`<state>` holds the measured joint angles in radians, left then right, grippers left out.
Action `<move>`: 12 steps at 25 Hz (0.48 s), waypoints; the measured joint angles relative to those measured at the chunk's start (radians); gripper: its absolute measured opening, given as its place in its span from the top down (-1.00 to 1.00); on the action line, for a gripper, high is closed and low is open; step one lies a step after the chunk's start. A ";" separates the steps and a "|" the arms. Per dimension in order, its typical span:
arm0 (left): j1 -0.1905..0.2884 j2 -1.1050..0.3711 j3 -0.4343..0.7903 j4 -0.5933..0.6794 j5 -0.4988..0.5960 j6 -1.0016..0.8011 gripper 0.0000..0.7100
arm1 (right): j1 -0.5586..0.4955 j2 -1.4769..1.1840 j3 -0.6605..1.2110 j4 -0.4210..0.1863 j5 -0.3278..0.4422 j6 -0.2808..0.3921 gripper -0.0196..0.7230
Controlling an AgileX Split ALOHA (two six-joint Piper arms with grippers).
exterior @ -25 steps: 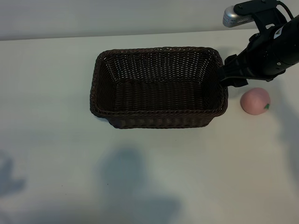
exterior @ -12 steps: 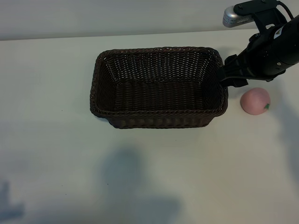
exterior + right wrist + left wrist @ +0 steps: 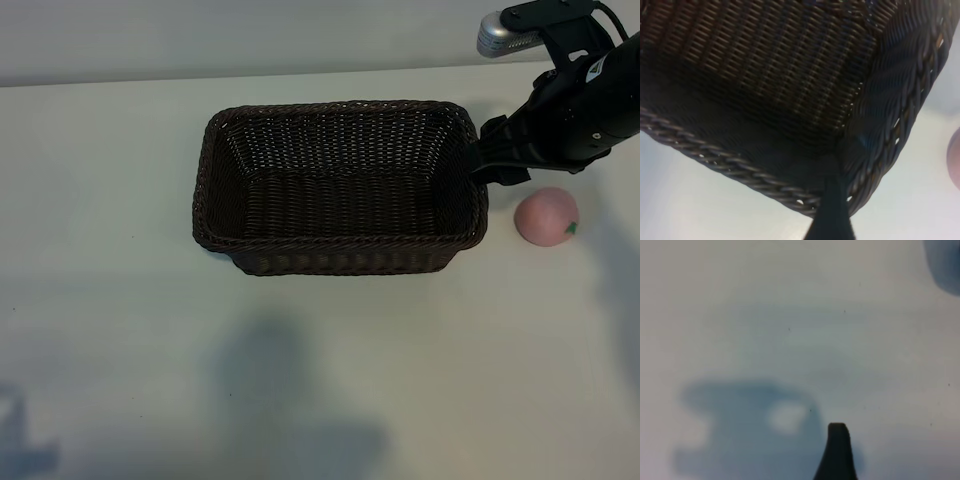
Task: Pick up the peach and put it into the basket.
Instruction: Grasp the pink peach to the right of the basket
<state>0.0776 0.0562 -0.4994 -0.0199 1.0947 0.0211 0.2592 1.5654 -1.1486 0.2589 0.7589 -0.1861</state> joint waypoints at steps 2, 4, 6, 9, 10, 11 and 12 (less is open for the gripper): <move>0.000 0.000 0.000 0.000 -0.001 0.000 -0.66 | 0.000 0.000 0.000 0.000 -0.004 0.000 -0.66; 0.000 0.000 0.000 0.000 -0.001 0.001 -0.63 | 0.000 0.000 0.000 0.000 -0.009 0.000 -0.66; 0.000 0.000 0.000 0.000 -0.001 0.000 -0.61 | 0.000 0.000 0.000 0.000 -0.012 0.000 -0.66; 0.000 0.000 0.000 0.000 -0.001 0.002 -0.59 | 0.000 0.000 0.000 -0.014 -0.007 0.000 -0.66; 0.000 0.000 0.000 0.000 -0.001 0.002 -0.58 | 0.000 0.000 0.000 -0.022 -0.002 0.003 -0.65; 0.000 0.000 0.000 0.000 -0.001 0.002 -0.57 | 0.000 0.000 0.000 -0.031 0.003 0.013 -0.64; 0.000 0.000 0.000 0.000 -0.001 0.001 -0.57 | -0.001 0.002 0.000 -0.047 0.007 0.027 -0.63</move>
<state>0.0776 0.0562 -0.4994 -0.0199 1.0936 0.0225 0.2582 1.5678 -1.1486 0.2123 0.7654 -0.1589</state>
